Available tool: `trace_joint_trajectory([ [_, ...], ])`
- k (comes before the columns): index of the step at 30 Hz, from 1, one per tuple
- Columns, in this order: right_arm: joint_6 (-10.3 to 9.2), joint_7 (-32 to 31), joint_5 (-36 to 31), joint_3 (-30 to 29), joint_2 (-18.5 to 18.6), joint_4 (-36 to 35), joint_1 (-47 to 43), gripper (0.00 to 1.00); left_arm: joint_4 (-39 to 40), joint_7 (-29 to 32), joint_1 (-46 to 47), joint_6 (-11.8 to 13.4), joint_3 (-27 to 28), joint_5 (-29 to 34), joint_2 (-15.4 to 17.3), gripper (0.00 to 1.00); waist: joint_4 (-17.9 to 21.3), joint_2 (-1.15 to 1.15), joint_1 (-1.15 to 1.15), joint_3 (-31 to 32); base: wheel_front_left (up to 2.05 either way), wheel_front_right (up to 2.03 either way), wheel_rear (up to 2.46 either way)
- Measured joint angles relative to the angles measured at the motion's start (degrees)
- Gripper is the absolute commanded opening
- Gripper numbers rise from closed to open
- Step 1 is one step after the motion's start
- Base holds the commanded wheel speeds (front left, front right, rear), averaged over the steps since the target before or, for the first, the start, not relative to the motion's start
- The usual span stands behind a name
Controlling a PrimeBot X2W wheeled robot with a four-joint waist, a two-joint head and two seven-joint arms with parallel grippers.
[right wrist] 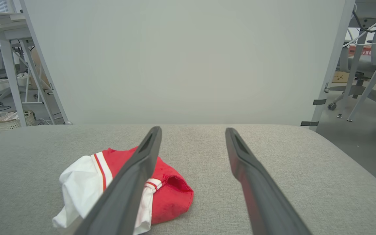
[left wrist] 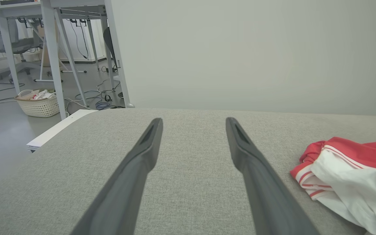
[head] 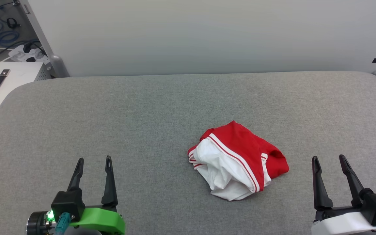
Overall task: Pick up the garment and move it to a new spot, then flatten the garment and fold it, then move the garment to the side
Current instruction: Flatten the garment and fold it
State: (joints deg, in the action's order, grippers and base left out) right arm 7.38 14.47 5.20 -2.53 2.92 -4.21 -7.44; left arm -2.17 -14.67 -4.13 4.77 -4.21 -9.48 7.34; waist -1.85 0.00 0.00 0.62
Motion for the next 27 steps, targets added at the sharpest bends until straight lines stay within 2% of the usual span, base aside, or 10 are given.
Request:
trace_joint_trajectory([
  [6, 0.0, 0.0, 0.0, 0.1, 0.0, 0.6, -0.6, 1.0, -0.9, 0.0, -0.6, -3.0, 1.7, 2.7, -1.7, 1.0, -0.1, 0.0, 0.0, 0.3, 0.0, 0.0, 0.0],
  [11, 0.0, 0.0, 0.0, 0.1, 0.0, 0.9, -0.7, 1.0, -1.2, 0.0, -0.8, -4.6, 2.7, 3.9, -2.5, 1.0, -0.1, 0.0, 0.0, 0.5, 0.0, 0.0, 0.0],
  [27, 0.0, 0.0, 0.0, 0.2, 0.0, 1.2, -0.7, 1.0, -2.5, 0.0, -0.9, -6.6, 4.4, 5.3, -3.8, 1.0, -0.2, 0.0, 0.0, 1.0, 0.0, 0.0, 0.0],
])
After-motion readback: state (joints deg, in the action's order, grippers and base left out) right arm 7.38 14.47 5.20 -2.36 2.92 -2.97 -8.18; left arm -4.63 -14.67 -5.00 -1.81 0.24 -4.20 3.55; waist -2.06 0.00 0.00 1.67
